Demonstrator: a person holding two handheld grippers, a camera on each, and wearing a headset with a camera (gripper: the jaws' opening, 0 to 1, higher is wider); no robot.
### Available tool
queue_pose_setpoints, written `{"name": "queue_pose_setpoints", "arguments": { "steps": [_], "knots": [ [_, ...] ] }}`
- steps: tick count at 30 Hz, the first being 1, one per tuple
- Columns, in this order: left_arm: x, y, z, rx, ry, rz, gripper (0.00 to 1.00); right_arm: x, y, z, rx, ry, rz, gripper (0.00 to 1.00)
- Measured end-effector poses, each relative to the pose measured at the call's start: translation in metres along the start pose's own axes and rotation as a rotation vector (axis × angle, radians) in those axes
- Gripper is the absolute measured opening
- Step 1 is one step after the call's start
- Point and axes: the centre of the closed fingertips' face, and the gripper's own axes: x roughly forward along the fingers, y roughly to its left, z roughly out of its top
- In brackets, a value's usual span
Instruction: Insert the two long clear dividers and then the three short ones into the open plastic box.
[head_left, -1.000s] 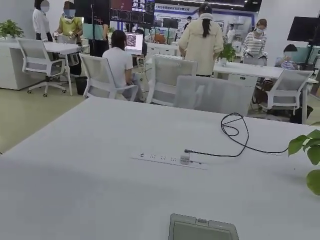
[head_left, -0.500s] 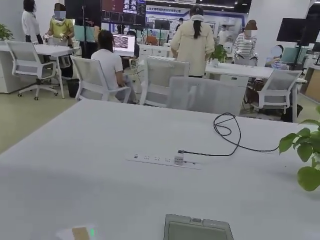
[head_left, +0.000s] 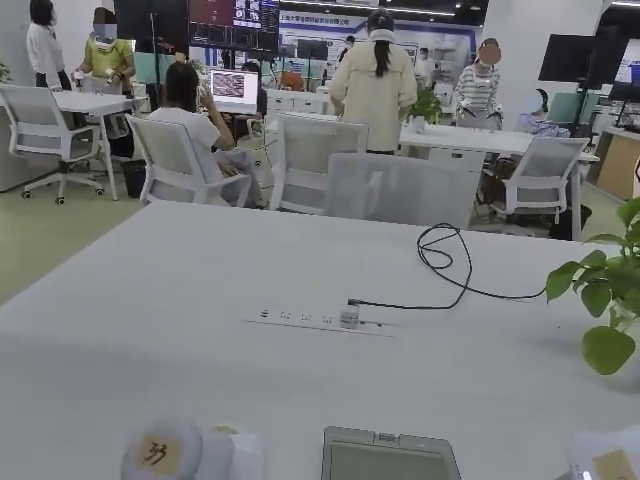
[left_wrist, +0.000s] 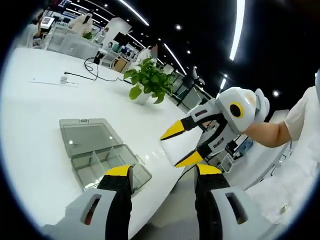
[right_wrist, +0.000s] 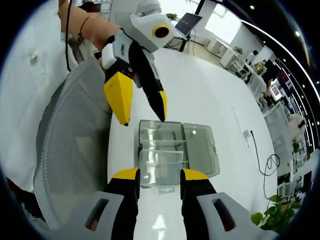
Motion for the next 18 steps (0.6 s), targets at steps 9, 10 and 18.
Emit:
{"name": "queue_pose_setpoints", "arguments": {
  "steps": [9,10,18],
  "knots": [
    [0.012,-0.003,0.000,-0.133,-0.015,-0.033,0.29,-0.002,0.005,0.019,-0.040,-0.021,-0.003,0.33],
    [0.014,-0.003,0.000,-0.146,-0.018,-0.037,0.28,-0.002,0.005,0.021,-0.044,-0.023,-0.004,0.33],
    [0.019,-0.006,-0.007,-0.199,-0.006,-0.058,0.16,-0.003,0.009,0.029,-0.077,-0.027,-0.001,0.33]
  ]
}}
